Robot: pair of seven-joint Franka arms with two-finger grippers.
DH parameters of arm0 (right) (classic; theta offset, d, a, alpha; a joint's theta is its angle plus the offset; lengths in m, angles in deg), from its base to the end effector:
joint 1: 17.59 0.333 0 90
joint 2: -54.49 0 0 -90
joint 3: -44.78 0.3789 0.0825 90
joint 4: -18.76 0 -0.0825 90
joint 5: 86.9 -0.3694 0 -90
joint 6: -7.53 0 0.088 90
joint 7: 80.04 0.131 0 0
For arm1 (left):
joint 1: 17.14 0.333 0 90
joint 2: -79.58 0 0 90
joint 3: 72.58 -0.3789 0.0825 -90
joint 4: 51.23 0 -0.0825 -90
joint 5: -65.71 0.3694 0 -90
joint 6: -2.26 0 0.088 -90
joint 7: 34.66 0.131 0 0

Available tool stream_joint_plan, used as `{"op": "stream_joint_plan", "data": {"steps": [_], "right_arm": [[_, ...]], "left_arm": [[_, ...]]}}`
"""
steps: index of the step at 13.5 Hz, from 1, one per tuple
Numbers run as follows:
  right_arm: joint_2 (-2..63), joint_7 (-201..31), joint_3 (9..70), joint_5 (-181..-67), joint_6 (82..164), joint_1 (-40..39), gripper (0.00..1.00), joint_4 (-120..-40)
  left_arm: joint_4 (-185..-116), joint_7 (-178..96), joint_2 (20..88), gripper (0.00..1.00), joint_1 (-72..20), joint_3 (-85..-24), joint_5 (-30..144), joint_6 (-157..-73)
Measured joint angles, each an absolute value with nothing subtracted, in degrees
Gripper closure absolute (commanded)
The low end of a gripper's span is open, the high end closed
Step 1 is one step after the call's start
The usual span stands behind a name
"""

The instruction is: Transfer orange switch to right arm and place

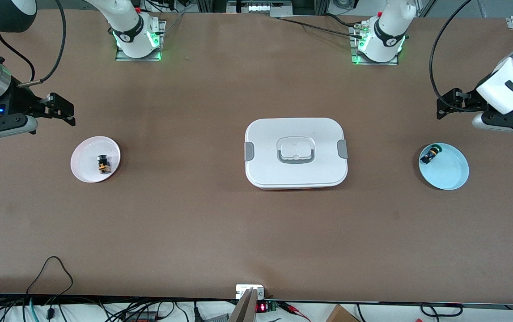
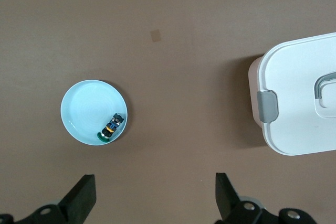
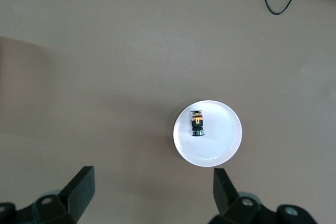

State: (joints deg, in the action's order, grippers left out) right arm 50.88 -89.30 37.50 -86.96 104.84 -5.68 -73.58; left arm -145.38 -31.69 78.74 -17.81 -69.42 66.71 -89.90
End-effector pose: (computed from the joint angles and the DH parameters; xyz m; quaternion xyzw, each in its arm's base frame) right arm 0.5710 0.0488 0.6211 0.9926 0.1210 0.0120 0.0040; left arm 0.5436 -0.0339 0.6256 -0.9979 0.0598 0.0246 0.0085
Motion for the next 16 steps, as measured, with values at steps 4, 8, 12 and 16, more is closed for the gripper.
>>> {"op": "stream_joint_plan", "data": {"steps": [4,8,12,16], "right_arm": [[50.2,-89.0,37.4,-86.9,104.8,-5.7,0.00,-73.6],[49.7,-88.9,37.3,-86.9,104.9,-5.7,0.00,-73.5],[49.7,-88.9,37.3,-86.9,104.9,-5.7,0.00,-73.4],[49.7,-88.9,37.3,-87.0,104.9,-5.7,0.00,-73.4]], "left_arm": [[-145.4,-31.7,78.7,0.00,-17.8,-69.4,66.7,-89.8],[-145.4,-31.7,78.7,0.00,-17.8,-69.4,66.7,-89.8],[-145.4,-31.7,78.7,0.00,-17.8,-69.4,66.7,-89.7],[-145.4,-31.7,78.7,0.00,-17.8,-69.5,66.7,-89.7]]}}
